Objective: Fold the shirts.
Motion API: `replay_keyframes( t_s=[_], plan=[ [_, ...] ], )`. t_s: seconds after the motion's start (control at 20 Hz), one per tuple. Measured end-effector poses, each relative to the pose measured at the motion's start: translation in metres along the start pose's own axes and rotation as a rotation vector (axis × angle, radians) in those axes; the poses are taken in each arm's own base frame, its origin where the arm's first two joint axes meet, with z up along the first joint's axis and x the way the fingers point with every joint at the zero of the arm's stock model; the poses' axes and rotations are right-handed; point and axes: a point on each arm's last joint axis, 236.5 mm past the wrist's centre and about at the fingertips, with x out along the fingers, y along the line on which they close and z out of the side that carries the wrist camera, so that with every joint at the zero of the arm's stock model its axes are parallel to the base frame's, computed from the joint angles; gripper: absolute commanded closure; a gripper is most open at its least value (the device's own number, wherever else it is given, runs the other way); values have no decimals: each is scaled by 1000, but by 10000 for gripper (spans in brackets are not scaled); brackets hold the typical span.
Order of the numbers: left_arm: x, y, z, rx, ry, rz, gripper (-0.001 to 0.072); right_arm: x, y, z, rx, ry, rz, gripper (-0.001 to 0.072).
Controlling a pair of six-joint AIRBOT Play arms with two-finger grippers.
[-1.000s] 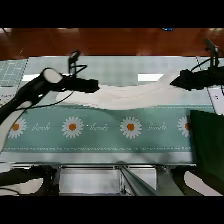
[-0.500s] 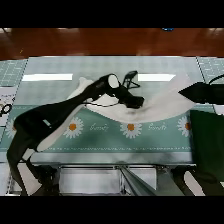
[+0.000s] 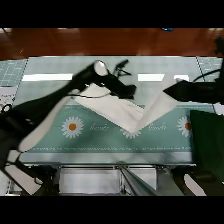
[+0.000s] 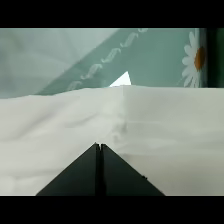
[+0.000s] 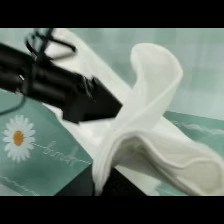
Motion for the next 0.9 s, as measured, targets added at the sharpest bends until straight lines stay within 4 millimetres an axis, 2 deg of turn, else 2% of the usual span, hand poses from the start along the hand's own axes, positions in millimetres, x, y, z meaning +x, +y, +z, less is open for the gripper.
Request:
replay_keyframes(
  t_s=[0.1,0.2,0.35,0.45,0.6,0.7,0.75,0.85,0.9],
  plan=[
    [-64,32,11,-31,-107,61,689,28,20,7,-1,8,60,691],
    [-123,65,8,-72,-216,125,689,64,40,19,6,20,114,691],
    [-196,107,-26,-134,-350,210,689,125,67,35,12,65,170,691],
    [-224,123,-56,-169,-412,248,689,169,82,39,18,108,199,691],
    [-241,135,-96,-201,-465,285,689,230,99,37,49,169,242,691],
    [-240,139,-114,-213,-473,294,689,263,104,33,69,202,262,690],
    [-238,141,-120,-221,-476,296,689,278,106,30,79,215,272,651],
    [-233,146,-131,-237,-467,295,689,300,110,25,102,238,292,308],
    [-230,147,-134,-245,-464,293,689,306,114,25,117,244,310,298]
  ],
)
